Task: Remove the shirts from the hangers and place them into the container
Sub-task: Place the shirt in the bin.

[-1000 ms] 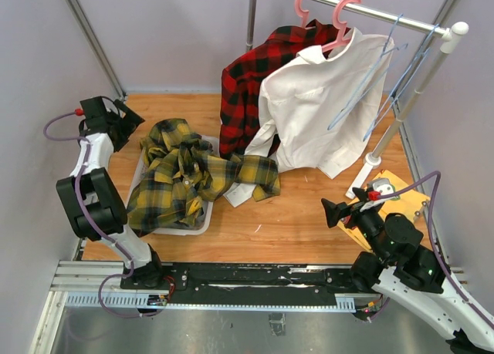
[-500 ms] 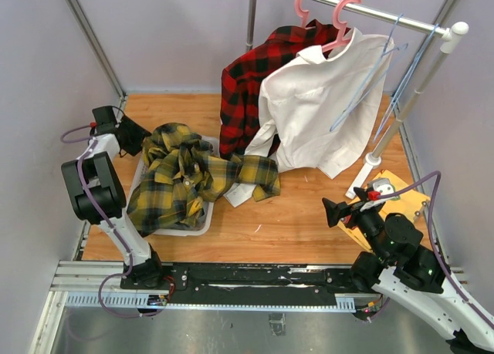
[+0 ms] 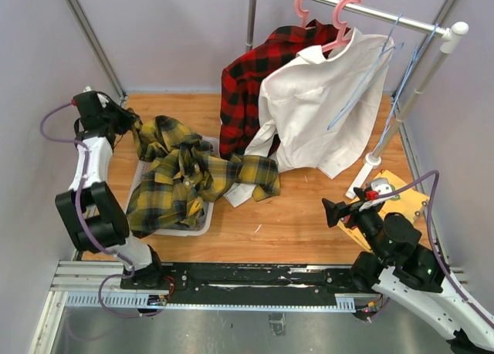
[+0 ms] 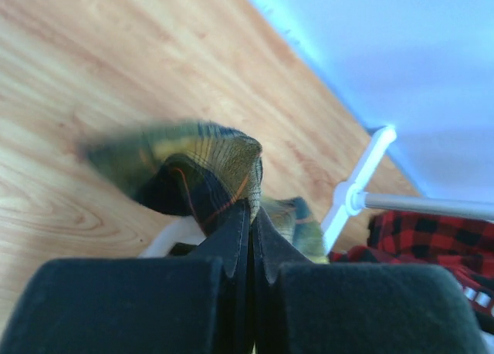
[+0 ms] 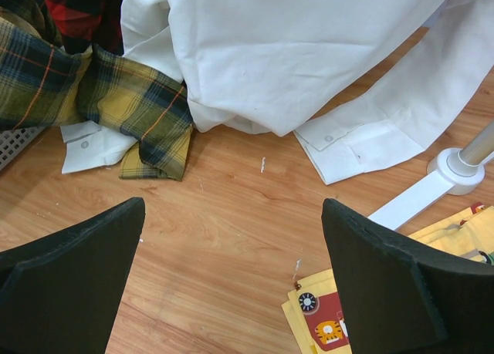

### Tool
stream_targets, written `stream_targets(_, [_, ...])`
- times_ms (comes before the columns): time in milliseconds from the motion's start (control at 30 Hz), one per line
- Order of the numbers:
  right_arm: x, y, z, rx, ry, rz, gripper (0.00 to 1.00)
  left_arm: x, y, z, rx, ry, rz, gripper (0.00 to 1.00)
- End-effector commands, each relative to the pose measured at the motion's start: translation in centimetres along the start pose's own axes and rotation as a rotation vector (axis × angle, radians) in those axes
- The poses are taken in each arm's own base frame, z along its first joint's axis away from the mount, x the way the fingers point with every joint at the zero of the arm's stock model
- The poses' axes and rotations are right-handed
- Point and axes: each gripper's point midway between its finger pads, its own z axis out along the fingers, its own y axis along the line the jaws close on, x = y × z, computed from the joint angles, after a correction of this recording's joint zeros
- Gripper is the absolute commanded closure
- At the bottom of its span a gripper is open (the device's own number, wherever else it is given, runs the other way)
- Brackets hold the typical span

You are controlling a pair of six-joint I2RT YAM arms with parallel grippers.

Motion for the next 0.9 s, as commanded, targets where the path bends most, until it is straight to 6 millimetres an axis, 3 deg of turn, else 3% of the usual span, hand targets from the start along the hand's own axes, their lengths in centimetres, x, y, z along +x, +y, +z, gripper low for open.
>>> stream_targets(0, [-0.1, -0.7, 0.0, 0.035, -0.002, -0.006, 0.02, -2.2, -5.5, -5.8, 0.181, -0.105, 0.135, 1.0])
stream_targets(100, [-0.1, -0.5, 0.1, 0.03, 0.003, -0.009, 0.02, 0.7, -7.3, -9.0, 0.29, -0.064, 0.145, 0.99])
stream_targets(167, [0.2, -0.5, 0.2, 0.029, 0.011, -0.013, 0.02, 3.5, -7.5, -10.7, 0.311, -0.014, 0.155, 0.99])
stream_targets(267, [0.3, -0.6, 0.2, 0.036, 0.013, -0.014, 0.02, 7.7, -6.7, -12.7, 0.312, 0.058, 0.16, 1.0])
stream_targets(367, [0.2, -0.5, 0.2, 0.031, 0.015, -0.016, 0.02, 12.5, -5.7, -13.5, 0.315, 0.152, 0.194, 1.0])
stream_targets(467, [0.3, -0.5, 0.3, 0.037, 0.019, -0.019, 0.02, 17.0, -1.9, -12.1, 0.232, 0.254, 0.138, 0.99])
stream_targets(533, [0.3, -0.4, 0.5, 0.035, 0.017, -0.019, 0.02, 19.9, -0.5, -10.9, 0.25, 0.344, 0.085, 0.99])
stream_targets(667, [0.5, -0.2, 0.7, 0.031, 0.032, -0.029, 0.02, 24.4, 3.0, -8.4, 0.124, 0.542, 0.064, 0.99])
stream_targets(767, [0.4, -0.5, 0.5, 0.042, 0.029, -0.026, 0.02, 26.6, 4.9, -7.5, 0.035, 0.612, 0.136, 0.97])
stream_targets(867, [0.3, -0.6, 0.4, 0.042, 0.022, -0.024, 0.02, 26.0, 4.9, -7.5, 0.014, 0.568, 0.151, 0.82])
